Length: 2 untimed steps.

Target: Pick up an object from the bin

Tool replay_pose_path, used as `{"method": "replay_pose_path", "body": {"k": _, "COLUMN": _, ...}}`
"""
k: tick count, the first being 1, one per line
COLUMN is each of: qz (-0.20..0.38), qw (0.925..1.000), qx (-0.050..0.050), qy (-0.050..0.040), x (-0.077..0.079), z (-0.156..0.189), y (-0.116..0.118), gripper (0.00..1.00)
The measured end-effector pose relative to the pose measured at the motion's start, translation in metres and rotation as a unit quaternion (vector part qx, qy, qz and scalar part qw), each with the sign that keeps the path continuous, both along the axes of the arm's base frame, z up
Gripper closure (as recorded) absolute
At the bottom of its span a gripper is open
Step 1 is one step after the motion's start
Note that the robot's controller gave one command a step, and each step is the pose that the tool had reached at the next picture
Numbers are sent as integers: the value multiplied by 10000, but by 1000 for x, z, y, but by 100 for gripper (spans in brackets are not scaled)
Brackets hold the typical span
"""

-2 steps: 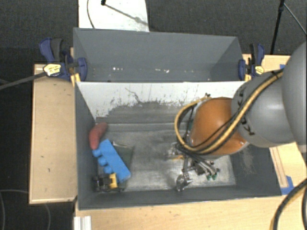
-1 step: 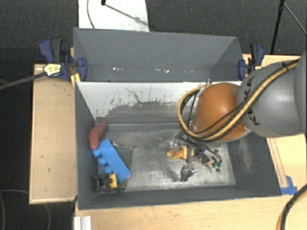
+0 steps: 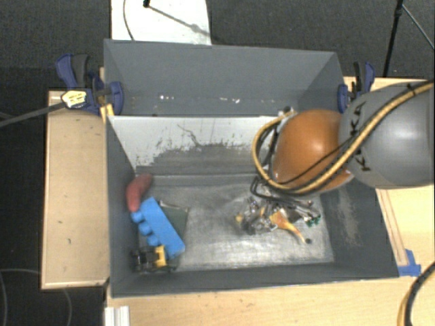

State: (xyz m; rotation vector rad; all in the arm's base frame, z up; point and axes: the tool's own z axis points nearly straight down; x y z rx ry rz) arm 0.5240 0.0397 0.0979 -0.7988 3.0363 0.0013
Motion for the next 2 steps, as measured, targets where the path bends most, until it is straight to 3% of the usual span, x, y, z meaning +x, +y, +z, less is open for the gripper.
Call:
{"method": "replay_pose_path", "body": {"k": 1, "qz": -6, "qw": 10000, "qx": 1, "qy": 1, "x": 0, "z": 0, "y": 0, "gripper": 100}}
{"method": "replay_pose_path", "body": {"k": 2, "qz": 388, "qw": 9992, "qx": 2, "qy": 4, "x": -7, "z": 10, "y": -46, "gripper": 100}}
